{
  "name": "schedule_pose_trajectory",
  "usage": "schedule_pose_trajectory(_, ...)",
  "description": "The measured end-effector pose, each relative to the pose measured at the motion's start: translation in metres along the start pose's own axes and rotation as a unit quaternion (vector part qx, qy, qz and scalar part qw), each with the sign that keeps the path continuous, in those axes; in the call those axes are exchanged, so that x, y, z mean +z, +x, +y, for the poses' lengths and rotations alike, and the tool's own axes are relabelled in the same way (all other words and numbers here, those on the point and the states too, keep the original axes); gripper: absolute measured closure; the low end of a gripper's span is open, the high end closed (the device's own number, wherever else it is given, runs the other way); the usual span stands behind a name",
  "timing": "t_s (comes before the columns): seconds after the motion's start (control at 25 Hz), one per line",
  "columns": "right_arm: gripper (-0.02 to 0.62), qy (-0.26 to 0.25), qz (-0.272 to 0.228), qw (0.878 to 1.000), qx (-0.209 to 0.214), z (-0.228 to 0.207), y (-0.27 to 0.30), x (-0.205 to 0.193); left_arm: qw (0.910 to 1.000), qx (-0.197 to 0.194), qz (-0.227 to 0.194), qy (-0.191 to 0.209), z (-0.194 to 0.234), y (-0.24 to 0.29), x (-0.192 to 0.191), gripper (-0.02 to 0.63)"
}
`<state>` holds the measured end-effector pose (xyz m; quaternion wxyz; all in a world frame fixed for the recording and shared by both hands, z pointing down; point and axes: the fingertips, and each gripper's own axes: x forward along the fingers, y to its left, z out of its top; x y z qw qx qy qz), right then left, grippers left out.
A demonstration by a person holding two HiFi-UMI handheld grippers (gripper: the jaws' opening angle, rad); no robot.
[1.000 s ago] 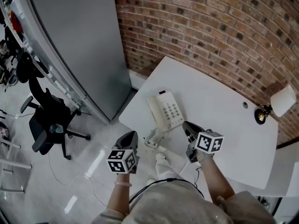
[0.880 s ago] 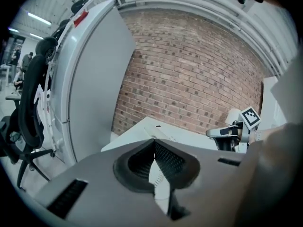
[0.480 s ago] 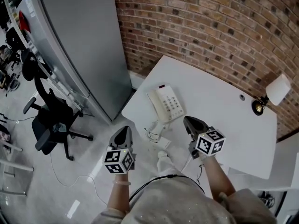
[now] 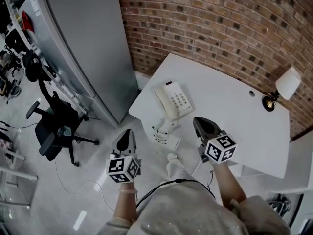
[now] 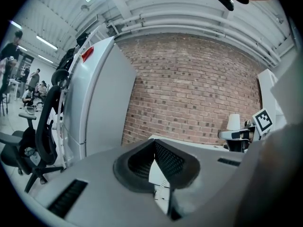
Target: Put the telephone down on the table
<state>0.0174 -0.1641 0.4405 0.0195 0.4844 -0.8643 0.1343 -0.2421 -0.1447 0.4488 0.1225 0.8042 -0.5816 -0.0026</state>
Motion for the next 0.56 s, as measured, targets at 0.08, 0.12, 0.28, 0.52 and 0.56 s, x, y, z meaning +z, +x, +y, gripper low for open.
schedule_pose_trajectory(0.08,0.591,-0.001,-0.005,1.0,0.0,0.005,-0.003,0.001,1.0,0.001,-0.003,0.001,0.001,-0.005,0.001,0.6)
schedule_pose_trajectory(0.12,0.591,-0.002,-0.008,1.0,0.0,0.008,-0.005,0.001,1.0,0.002,-0.005,0.002,0.001,-0.007,0.001,0.6)
schedule_pose_trajectory(0.28,0.591,-0.014,-0.011,1.0,0.002,0.017,-0.006,0.003,0.9999,0.007,-0.012,0.004,0.002,-0.015,0.003,0.6)
schedule_pose_trajectory(0.52,0.591,-0.027,-0.013,1.0,0.004,0.029,-0.006,0.005,0.9997,0.012,-0.021,0.007,0.006,-0.024,0.008,0.6)
schedule_pose_trajectory(0.56,0.591,-0.029,-0.014,0.999,0.004,0.031,-0.006,0.005,0.9997,0.012,-0.022,0.007,0.007,-0.025,0.009,0.6)
